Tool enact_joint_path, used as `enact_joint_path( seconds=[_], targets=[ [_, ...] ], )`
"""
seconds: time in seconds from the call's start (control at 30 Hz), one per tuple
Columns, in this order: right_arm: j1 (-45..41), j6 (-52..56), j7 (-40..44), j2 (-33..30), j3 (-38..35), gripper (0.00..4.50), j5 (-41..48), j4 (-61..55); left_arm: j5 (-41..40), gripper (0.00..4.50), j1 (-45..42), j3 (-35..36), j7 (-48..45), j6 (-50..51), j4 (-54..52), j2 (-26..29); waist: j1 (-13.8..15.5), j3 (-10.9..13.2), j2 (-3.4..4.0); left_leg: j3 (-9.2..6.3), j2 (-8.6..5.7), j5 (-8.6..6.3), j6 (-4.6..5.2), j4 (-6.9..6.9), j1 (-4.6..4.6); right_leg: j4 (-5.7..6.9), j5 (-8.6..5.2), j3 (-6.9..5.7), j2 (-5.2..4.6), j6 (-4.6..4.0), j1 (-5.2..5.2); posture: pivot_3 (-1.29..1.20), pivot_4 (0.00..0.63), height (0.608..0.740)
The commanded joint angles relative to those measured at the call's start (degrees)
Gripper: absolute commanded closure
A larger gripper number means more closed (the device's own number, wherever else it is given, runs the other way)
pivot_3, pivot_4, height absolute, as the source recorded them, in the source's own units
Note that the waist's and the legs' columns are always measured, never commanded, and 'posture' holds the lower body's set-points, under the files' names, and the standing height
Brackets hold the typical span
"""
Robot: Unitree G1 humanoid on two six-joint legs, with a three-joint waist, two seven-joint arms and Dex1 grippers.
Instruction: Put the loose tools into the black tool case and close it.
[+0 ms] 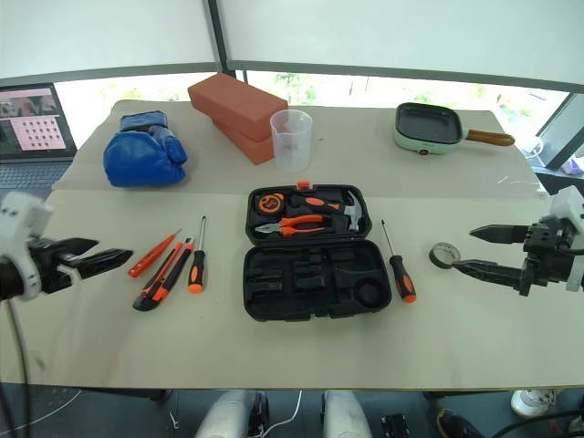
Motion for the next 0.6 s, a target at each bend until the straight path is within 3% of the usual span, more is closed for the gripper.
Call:
enact_joint_path(
  seconds=[0.03, 0.27, 0.47, 0.6],
  targets=[
    [0.5, 4.3, -4.0, 1.5, -1.7, 0.02, 5.8, -14.1, -0.1, 0.0, -7.3, -7.1, 6.9, 7.7, 0.4, -3.2, -0.2, 0.0, -0.01, -0.02, -0.17, 0.01, -0.02, 0.0, -0.01, -0.01, 0.01, 0.03, -0.01, 0.02, -0.02, 0.0, 0.15, 0.738],
    [0.0, 9.0, -9.3, 4.1, 0.4, 0.02, 12.0, -27.2, -1.7, 0.0, -13.9, -14.0, 18.8, 8.5, 4.3, -9.5, -0.1, 0.1, -0.27, -0.27, -0.32, 0.05, -0.07, 0.0, -0.08, 0.03, 0.0, 0.03, -0.07, 0.06, -0.03, 0.0, 0.15, 0.738],
    [-0.8, 10.2, -12.4, 5.0, 2.1, 0.02, 13.8, -30.6, -6.0, 0.0, -14.1, -17.4, 27.5, 8.5, 1.4, -16.1, 0.4, 0.2, -0.3, -0.32, -0.32, 0.06, -0.05, 0.02, -0.08, 0.03, 0.01, 0.01, -0.17, 0.07, 0.01, 0.0, 0.15, 0.738],
    [-1.2, 10.9, -13.7, 4.9, 2.5, 0.02, 14.8, -31.4, -9.6, 0.0, -13.1, -18.6, 31.6, 8.5, 0.4, -16.8, 0.6, 0.2, -0.34, -0.33, -0.32, 0.06, -0.05, 0.05, -0.12, 0.02, 0.02, 0.01, -0.17, 0.09, -0.01, 0.0, 0.15, 0.738]
  ],
)
